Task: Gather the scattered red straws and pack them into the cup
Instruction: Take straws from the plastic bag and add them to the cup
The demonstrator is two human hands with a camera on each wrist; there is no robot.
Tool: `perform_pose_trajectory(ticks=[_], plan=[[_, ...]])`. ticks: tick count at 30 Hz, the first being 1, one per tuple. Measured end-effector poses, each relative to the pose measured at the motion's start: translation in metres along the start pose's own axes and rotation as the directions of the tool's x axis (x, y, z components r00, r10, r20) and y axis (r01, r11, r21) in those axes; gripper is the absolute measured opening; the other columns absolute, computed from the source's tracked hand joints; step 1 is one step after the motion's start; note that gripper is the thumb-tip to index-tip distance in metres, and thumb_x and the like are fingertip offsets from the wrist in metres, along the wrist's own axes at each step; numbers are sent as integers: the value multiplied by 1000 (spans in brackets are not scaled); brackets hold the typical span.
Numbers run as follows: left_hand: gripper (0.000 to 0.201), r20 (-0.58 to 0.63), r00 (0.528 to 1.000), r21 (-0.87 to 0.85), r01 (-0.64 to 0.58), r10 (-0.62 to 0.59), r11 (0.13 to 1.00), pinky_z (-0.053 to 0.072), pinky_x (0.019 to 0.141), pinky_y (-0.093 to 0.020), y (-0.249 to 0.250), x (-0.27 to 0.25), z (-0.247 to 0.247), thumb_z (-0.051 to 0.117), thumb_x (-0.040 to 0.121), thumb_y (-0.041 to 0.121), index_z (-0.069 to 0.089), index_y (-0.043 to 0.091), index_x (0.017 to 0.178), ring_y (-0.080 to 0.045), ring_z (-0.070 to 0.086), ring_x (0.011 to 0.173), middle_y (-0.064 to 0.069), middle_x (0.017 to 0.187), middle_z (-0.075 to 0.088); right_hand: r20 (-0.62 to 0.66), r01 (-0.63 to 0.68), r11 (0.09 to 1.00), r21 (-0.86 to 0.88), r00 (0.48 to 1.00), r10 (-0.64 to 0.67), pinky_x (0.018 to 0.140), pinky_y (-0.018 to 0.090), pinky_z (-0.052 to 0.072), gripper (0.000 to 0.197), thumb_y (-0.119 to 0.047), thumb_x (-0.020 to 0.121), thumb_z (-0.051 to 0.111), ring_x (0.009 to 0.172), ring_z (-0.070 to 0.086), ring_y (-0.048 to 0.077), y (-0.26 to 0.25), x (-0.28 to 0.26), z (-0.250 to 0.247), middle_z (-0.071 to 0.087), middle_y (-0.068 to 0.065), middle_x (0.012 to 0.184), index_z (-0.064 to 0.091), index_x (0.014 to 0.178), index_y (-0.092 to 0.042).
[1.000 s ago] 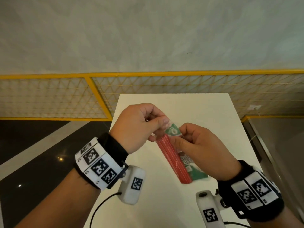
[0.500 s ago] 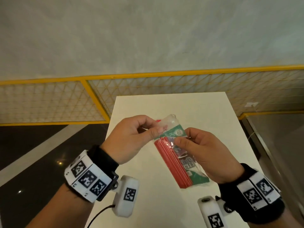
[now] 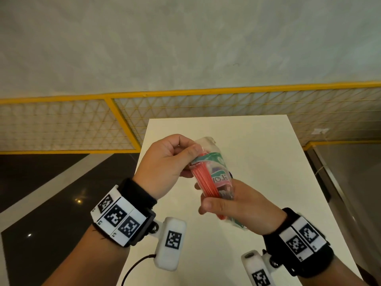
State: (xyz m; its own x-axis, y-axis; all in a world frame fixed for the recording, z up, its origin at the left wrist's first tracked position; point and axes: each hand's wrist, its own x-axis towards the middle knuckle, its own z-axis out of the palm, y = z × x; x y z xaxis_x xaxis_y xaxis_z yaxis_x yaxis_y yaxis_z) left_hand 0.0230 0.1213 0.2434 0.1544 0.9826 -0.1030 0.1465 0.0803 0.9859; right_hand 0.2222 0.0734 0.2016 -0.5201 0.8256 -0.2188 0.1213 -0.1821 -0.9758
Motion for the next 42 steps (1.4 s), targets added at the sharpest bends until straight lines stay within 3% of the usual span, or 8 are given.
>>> perform_pose_trajectory(ticks=[6,12,16,22,27,32,38,42], plan=[[22,-124,981,228,-118,149,966,60,73,-39,-13,-9,-7,77,90,24,56,22,93,-18,73,82,9,109,73,-101,-85,995,-51,992,79,70,25,49,34,-34,90,76,76,67,8,13,1,-2,75,13,91,62,112,-12],[22,173,962,331,-258,211,907,51,97,-22,-12,-26,1,70,93,41,72,38,114,2,49,132,22,139,51,-127,11,991,-130,992,-27,65,26,46,33,-26,89,80,69,53,10,10,-1,-11,59,-6,80,55,107,-14],[1,156,965,351,-254,211,901,49,104,-32,-15,-25,5,74,92,32,74,32,93,2,50,132,25,138,52,-208,11,980,-197,977,-52,88,41,58,45,-37,83,84,100,70,11,8,-1,-22,72,-8,109,59,119,-31],[25,21,986,53,-165,164,985,59,88,-31,-23,-27,11,67,94,31,68,6,96,-15,72,104,1,113,74,-341,-11,837,-547,916,-211,75,28,57,40,-40,79,84,91,66,6,-8,-3,-40,68,-19,102,58,109,-40],[42,14,940,-625,273,-340,731,60,84,-46,-24,-12,37,44,108,40,63,5,119,-38,73,93,-23,115,74,-110,28,283,-959,881,-460,82,33,50,41,-53,81,68,89,57,9,-47,-1,-54,56,-13,105,59,115,-32],[67,218,926,-852,334,-307,403,59,80,-39,-25,-7,54,55,98,43,48,-6,144,-35,67,99,-27,125,66,197,39,-303,-952,838,-509,88,46,44,29,-35,91,50,87,55,32,-95,-2,-53,56,6,100,62,109,-17],[57,183,939,-862,295,-290,413,60,62,-27,-34,-4,61,61,97,39,56,-3,134,-28,66,89,-24,115,67,337,78,-542,-837,854,-397,106,55,38,20,-17,96,44,90,53,37,-127,-7,-57,55,12,102,58,110,-13],[40,152,928,-739,335,-340,585,32,40,-17,-40,-3,64,61,97,46,63,11,116,-11,46,51,-8,79,58,371,112,-567,-816,853,-367,107,54,38,26,-16,101,35,92,54,38,-132,-3,-60,56,13,105,58,113,-12]])
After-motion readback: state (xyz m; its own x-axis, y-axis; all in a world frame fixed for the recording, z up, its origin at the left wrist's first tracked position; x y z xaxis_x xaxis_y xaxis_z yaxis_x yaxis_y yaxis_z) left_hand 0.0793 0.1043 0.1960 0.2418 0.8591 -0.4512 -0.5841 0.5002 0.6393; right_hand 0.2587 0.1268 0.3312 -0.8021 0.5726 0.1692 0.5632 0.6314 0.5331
